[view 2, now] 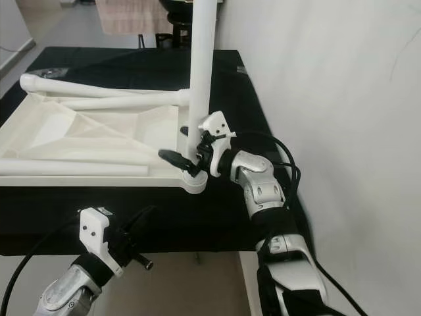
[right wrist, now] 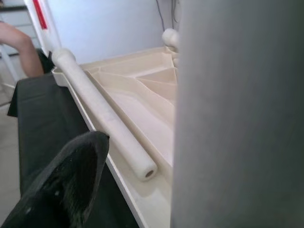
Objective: Building children table
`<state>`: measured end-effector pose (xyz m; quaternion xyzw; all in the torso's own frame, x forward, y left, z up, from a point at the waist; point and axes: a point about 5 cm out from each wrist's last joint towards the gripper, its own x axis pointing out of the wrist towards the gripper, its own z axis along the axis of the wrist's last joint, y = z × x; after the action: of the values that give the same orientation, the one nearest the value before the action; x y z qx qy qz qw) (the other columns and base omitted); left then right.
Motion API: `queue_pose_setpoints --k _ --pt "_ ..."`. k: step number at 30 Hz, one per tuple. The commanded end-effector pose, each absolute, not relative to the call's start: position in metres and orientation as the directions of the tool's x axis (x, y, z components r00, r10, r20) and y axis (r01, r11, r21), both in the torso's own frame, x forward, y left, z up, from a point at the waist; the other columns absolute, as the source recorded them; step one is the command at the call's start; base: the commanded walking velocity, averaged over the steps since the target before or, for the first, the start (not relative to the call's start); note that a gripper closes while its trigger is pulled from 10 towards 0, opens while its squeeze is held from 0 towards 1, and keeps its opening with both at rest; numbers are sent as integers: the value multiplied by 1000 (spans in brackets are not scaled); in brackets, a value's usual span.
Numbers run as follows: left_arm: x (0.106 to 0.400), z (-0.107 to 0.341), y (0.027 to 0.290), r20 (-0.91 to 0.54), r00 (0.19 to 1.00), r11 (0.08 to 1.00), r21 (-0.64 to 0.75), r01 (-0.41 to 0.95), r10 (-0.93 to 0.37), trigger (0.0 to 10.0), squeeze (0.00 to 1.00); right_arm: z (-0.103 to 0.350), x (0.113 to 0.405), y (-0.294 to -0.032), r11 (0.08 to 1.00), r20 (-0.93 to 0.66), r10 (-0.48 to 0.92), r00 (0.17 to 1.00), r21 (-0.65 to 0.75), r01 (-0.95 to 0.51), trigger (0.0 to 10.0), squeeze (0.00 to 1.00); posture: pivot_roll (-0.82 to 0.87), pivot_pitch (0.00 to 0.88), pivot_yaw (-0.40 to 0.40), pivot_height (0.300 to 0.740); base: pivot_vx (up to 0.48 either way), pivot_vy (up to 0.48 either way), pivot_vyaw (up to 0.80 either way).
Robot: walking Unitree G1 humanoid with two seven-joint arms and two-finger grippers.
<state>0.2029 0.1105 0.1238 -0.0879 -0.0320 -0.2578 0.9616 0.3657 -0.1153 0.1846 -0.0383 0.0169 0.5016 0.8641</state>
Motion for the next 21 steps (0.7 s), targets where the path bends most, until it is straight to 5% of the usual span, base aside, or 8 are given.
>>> queue_pose_setpoints --k 1,2,3,13,21 --pt "203 120 108 94 867 853 -156 498 -489 10000 0 178 367 -110 444 -119 888 445 -36 -895 10000 0 116 42 -84 740 0 0 0" --pt "203 120 108 94 867 853 -156 498 -489 10000 0 178 367 -110 444 -119 888 445 -36 -895 10000 0 116 42 -84 740 0 0 0" --pt "203 119 108 94 868 853 -156 497 -488 10000 0 176 370 -111 441 -144 887 438 -18 -898 0 0 118 38 -88 740 0 0 0" --pt "202 118 106 94 868 854 -158 496 -487 10000 0 177 374 -121 457 -166 876 453 -16 -889 0 0 113 43 -88 740 0 0 0" --pt "199 120 107 95 866 851 -160 499 -490 10000 0 145 359 -129 568 -224 793 566 -62 -820 0 0 96 61 -83 740 0 0 0"
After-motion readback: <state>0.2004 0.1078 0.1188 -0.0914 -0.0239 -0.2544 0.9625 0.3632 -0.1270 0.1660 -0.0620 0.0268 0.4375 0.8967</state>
